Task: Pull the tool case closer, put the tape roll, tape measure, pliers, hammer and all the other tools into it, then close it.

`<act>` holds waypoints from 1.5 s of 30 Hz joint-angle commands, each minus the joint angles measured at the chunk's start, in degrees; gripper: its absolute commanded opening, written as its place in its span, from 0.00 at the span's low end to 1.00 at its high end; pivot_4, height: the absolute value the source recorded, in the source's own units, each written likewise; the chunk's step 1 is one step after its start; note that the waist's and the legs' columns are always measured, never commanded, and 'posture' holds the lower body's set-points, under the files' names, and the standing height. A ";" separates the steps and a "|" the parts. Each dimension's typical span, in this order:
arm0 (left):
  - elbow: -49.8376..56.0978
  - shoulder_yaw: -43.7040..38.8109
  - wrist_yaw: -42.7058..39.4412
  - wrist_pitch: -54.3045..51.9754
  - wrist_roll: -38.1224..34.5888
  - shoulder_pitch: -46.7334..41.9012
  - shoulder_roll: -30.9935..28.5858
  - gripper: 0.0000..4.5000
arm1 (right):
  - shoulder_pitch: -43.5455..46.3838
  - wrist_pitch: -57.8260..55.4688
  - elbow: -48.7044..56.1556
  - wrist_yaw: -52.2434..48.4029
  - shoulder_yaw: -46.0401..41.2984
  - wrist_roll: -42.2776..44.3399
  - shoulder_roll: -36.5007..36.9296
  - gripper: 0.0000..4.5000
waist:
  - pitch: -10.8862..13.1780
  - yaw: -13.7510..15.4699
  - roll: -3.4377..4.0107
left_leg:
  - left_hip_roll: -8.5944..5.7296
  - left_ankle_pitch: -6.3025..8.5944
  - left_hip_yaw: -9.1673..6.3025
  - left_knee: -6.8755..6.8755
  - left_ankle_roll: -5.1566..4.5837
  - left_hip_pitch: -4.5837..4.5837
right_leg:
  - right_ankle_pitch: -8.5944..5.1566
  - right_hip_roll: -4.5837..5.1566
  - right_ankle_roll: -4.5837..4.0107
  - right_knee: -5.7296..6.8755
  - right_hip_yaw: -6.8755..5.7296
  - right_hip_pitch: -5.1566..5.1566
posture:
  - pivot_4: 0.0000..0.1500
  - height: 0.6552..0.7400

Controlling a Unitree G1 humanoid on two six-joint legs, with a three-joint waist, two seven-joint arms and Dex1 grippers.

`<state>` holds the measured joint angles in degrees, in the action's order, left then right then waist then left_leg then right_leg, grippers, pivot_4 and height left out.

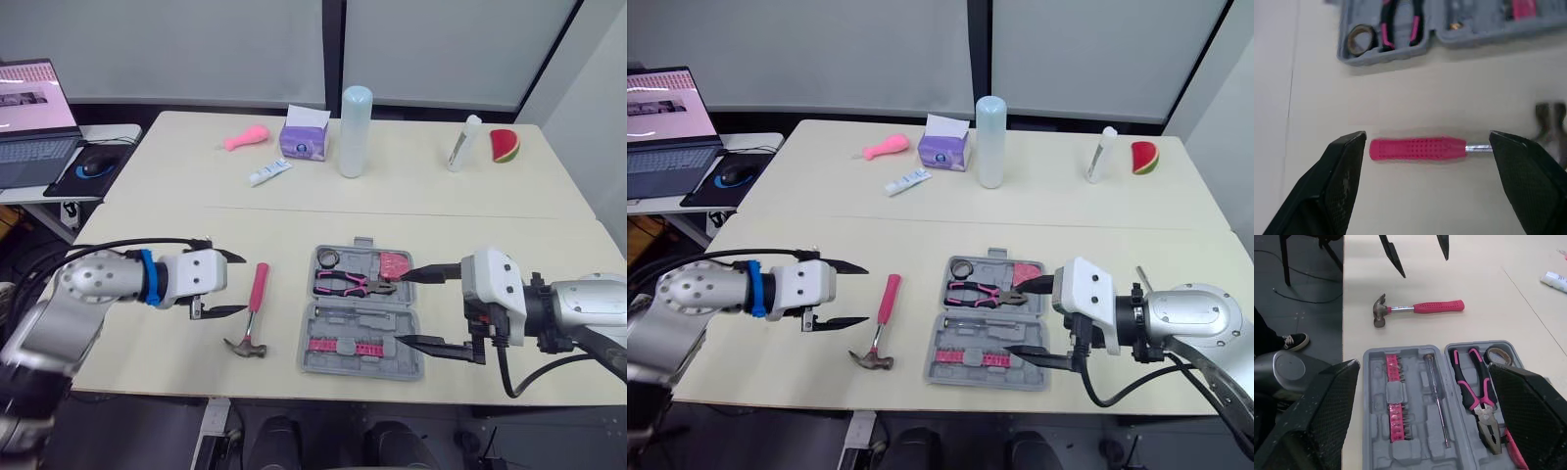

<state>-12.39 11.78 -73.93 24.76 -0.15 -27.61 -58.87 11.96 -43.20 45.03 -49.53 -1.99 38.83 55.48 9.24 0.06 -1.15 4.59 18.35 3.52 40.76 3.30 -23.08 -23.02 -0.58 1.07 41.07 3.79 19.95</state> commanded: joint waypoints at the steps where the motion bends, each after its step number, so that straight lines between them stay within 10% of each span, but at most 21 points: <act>1: -17.05 7.47 -5.71 25.83 6.82 -9.69 2.24 0.92 | 1.38 -2.12 2.19 2.14 1.05 0.28 -0.01 1.00 | 0.00 -0.07 0.00 | 0.01 0.00 -0.01 0.00 -0.01 -0.05 | 0.00 0.00 0.00 0.06 0.01 0.10 | 1.00 0.62; 15: -46.70 26.25 -0.27 59.33 25.26 -27.19 13.84 0.92 | 3.27 -4.49 2.87 3.55 3.04 1.52 -0.52 1.00 | 0.00 -1.71 -0.04 | 0.10 0.02 -0.30 0.15 -0.09 -0.44 | 0.00 0.35 0.01 0.53 -0.03 0.60 | 1.00 0.62; 28: -50.47 29.41 20.96 62.03 43.80 -32.02 14.84 0.06 | 3.73 -4.91 3.05 3.29 2.09 2.11 -0.11 1.00 | -0.04 -1.55 -0.01 | -0.06 -0.08 -0.35 0.22 -0.21 -0.32 | 0.00 0.55 0.02 0.85 -0.09 0.52 | 1.00 0.62; 37: -53.13 28.71 23.43 64.35 35.97 -34.77 6.99 0.00 | 4.50 -5.07 3.36 4.35 2.92 2.89 -1.21 1.00 | 0.05 -2.08 -0.17 | -0.01 -0.08 -0.29 0.20 -0.20 -0.36 | 0.00 0.54 0.02 0.94 -0.20 0.71 | 1.00 0.62; 45: -33.01 23.23 6.40 36.11 2.69 -19.04 -2.84 0.00 | 6.05 -6.19 3.52 6.38 6.47 1.72 -3.41 1.00 | 0.05 -2.60 -0.15 | 0.05 -0.09 -0.29 0.20 -0.18 -0.37 | 0.00 0.76 0.02 1.09 -0.42 0.93 | 1.00 0.62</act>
<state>-53.94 38.34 -63.17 71.13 12.47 -49.49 -59.10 17.01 -49.45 47.11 -43.65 4.00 40.81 52.30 9.29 -2.54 -1.29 4.65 18.25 3.22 40.96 3.12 -23.45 -23.02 0.22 1.08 42.19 3.31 20.90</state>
